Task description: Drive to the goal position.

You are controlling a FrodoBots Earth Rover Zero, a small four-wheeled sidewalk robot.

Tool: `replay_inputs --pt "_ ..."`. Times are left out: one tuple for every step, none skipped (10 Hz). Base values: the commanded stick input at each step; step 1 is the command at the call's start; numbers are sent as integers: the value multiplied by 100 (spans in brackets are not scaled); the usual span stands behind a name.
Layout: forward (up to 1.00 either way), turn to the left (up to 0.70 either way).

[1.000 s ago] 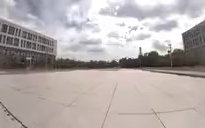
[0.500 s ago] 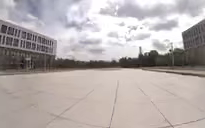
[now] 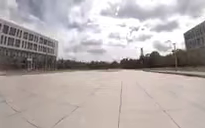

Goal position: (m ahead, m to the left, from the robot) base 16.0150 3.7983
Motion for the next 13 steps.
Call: replay_inputs --pt "70 -5" --pt "70 -35" --pt "70 -31" --pt "70 -10" --pt "70 4" --pt "70 7" --pt "70 1" --pt "70 0" --pt "70 0" --pt "70 0" --pt "70 5" --pt "70 3" --pt "70 0"
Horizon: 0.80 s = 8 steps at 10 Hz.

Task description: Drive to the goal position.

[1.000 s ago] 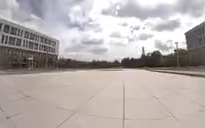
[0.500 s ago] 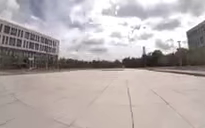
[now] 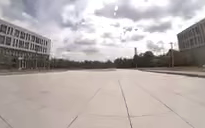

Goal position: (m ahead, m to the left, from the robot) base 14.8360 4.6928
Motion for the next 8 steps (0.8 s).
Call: replay_inputs --pt "70 0" --pt "70 0" --pt "70 0" --pt "70 0" --pt "70 0" --pt "70 -21" --pt "70 -34" --pt "70 -35"
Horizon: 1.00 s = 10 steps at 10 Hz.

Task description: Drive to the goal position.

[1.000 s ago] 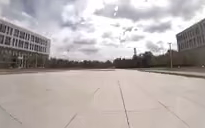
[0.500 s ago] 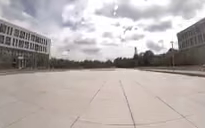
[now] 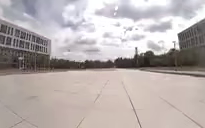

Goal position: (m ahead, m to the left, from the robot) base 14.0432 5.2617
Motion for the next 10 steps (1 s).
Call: replay_inputs --pt "70 0" --pt "70 0" --pt "70 0" --pt "70 0" --pt "70 0" --pt "70 2" --pt "70 0" --pt "70 0" --pt "70 0" --pt "70 0"
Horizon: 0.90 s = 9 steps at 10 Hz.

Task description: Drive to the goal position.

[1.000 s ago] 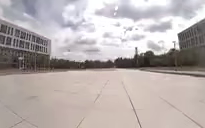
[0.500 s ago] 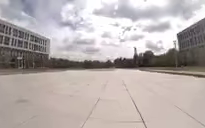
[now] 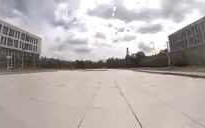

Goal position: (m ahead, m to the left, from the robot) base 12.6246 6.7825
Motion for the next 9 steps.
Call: replay_inputs --pt "70 0" --pt "70 -3" --pt "70 -35" --pt "70 -35" --pt "70 -14" --pt "70 3" --pt "70 2" --pt "70 0" --pt "70 0"
